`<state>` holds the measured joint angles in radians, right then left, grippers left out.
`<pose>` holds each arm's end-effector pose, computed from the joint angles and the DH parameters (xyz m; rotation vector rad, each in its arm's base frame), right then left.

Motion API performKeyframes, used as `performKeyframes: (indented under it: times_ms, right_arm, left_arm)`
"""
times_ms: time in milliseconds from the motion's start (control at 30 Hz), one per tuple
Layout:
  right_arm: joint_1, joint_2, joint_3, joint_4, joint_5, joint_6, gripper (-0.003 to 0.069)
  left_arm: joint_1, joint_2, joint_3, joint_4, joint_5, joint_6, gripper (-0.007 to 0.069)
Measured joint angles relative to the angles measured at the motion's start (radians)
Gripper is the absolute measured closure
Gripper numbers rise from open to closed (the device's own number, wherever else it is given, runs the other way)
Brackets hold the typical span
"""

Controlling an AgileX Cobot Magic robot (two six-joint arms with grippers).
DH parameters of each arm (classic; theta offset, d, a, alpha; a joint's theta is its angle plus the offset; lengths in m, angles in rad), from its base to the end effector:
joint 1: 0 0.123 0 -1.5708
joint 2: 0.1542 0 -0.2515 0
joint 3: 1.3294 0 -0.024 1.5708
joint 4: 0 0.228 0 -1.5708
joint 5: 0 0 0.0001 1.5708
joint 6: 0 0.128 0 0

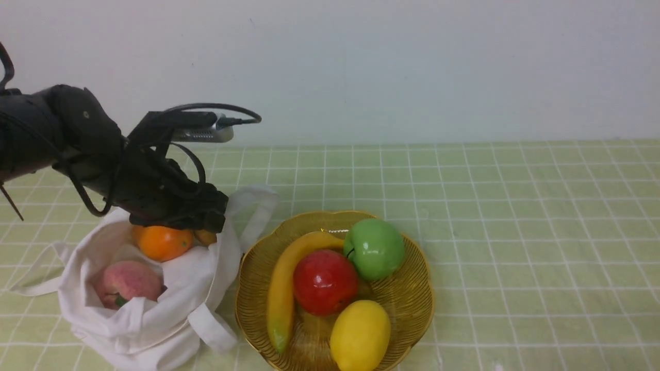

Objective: Take the fruit out of the bag on the green coffee tablecloth and place them on the plate.
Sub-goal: 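Reach into the cloth bag and grasp the kiwi with the left gripper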

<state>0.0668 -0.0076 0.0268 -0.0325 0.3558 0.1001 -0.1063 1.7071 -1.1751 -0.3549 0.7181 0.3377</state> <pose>0.0996 0.0052 0.1628 0.0105 1.8592 0.0842 0.3361 -0.0653 0.1747 0.3002 2.6735 -0.3238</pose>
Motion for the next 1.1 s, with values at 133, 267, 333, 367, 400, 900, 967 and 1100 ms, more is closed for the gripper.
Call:
performKeyframes:
  times_ms: [133,267,333,367,400,900,967,1100]
  right_arm:
    - [0.0,0.0,0.0,0.0,0.0,0.0,0.0674]
    - [0.0,0.0,0.0,0.0,0.0,0.0,0.0674]
    - [0.0,0.0,0.0,0.0,0.0,0.0,0.0674]
    - [0.0,0.0,0.0,0.0,0.0,0.0,0.0674]
    - [0.0,0.0,0.0,0.0,0.0,0.0,0.0674]
    - [0.0,0.0,0.0,0.0,0.0,0.0,0.0674]
    - [0.0,0.0,0.0,0.0,0.0,0.0,0.0674]
    - [0.0,0.0,0.0,0.0,0.0,0.0,0.0674]
  left_arm:
    - [0.0,-0.027,-0.047,0.025,0.073,0.001,0.0208]
    - [0.0,-0.006,-0.047,0.072,0.079,-0.004,0.0208]
    - [0.0,0.015,-0.047,0.102,0.067,-0.016,0.0208]
    - [0.0,0.026,-0.047,0.12,0.056,-0.027,0.021]
    - [0.0,0.033,-0.047,0.136,0.044,-0.038,0.0211]
    - [-0.005,0.097,-0.051,0.128,-0.059,-0.131,0.0233]
    - [-0.005,0.097,-0.05,0.088,-0.06,-0.125,0.0233]
    - [-0.005,0.098,-0.05,0.02,-0.06,-0.121,0.0233]
